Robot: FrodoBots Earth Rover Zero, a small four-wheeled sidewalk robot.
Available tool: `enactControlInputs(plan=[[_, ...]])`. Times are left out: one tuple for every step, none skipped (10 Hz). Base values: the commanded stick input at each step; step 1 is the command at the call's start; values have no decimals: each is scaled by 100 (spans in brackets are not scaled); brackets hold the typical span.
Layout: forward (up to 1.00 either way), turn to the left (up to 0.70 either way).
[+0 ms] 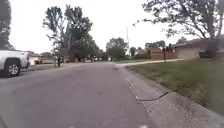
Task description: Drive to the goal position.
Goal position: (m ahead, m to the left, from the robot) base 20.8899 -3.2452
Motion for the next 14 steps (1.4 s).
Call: enactControlInputs(plan=[[100,0],[100,0],[100,0],[100,0],[100,0],[100,0],[100,0],[100,0],[100,0],[100,0],[100,0],[100,0],[100,0],[100,0]])
